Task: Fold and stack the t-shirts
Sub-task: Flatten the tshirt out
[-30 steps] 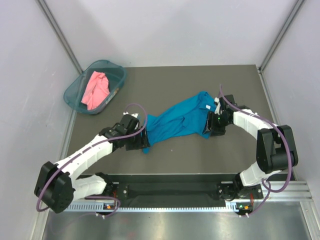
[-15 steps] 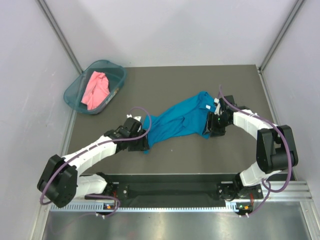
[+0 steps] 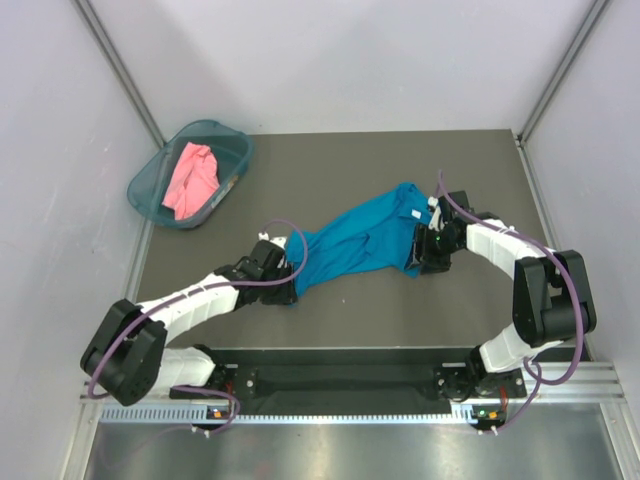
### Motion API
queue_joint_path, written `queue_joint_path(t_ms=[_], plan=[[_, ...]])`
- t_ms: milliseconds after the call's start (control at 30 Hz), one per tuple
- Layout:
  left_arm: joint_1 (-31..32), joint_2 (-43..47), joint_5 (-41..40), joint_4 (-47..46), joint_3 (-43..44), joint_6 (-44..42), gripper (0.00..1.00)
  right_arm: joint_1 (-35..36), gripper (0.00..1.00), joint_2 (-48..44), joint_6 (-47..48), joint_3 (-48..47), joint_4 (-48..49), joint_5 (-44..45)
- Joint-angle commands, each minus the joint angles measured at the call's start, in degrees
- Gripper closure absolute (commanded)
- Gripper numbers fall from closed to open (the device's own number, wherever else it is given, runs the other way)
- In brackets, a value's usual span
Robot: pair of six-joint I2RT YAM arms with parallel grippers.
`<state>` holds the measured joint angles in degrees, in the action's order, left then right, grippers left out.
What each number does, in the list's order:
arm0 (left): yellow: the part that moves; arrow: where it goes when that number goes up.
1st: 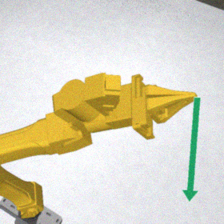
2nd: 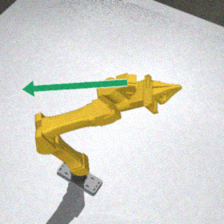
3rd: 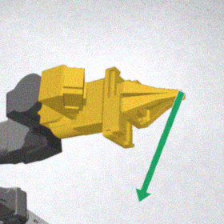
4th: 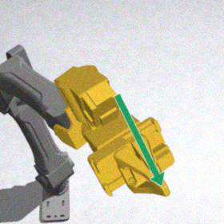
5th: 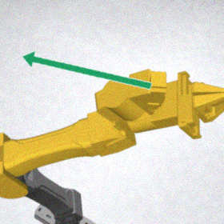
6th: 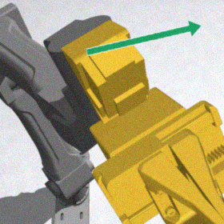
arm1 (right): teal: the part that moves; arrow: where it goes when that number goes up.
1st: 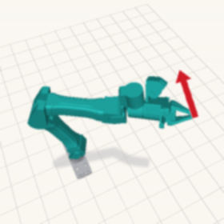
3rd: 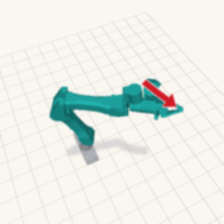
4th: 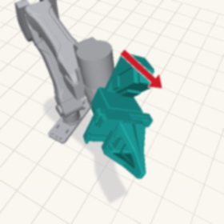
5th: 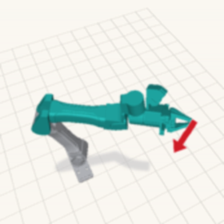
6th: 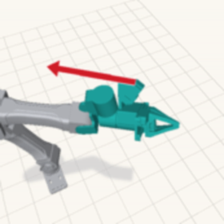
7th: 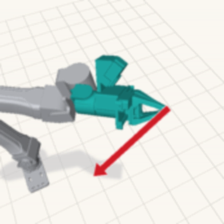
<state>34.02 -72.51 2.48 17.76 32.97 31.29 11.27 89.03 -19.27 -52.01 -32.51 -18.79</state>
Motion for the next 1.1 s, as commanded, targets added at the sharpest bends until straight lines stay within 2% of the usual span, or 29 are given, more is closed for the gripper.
queue_joint_path(t_ms=[0, 167, 200, 267, 333, 500, 700, 933, 1067], plan=[[0.3, -0.3, 0.9, -5.0, -0.3, -0.4, 0.58, 0.9, 0.50, -1.5, 1.2, 0.2, 1.2, -0.7], [0.5, -1.3, 0.9, -4.3, 0.9, 0.1, 0.70, 0.9, 0.50, -1.5, 1.2, 0.1, 0.9, -0.6], [0.6, -0.9, 0.7, -3.9, 1.0, 0.2, 0.77, 0.9, 0.50, -1.6, 1.0, 0.1, 0.8, -0.3], [0.7, -0.4, 0.1, -2.4, 1.7, 0.5, 0.84, 0.8, 0.50, -1.8, 0.4, 0.3, 0.5, 1.0], [0.7, 0.3, 0.0, -1.2, 2.2, 0.9, 0.99, 0.0, 0.49, -1.8, -0.8, 0.8, 0.4, 2.3], [1.0, 2.7, -0.4, 3.1, 3.0, 2.8, 1.00, -1.7, 0.50, -1.4, -2.3, 1.3, 1.2, 2.3], [1.1, 4.0, -0.3, 6.5, 4.6, 3.3, 1.00, -1.8, 0.60, -0.4, -4.5, 1.6, 3.6, 5.8], [1.1, 4.5, -0.3, 7.5, 6.6, 3.3, 1.00, -2.4, 0.60, 1.1, -7.3, 4.9, 8.1, 5.5], [1.2, 3.9, 0.3, 7.4, 7.4, 3.7, 1.00, -2.6, 0.61, 1.4, -7.6, 6.5, 14.3, 6.3]])
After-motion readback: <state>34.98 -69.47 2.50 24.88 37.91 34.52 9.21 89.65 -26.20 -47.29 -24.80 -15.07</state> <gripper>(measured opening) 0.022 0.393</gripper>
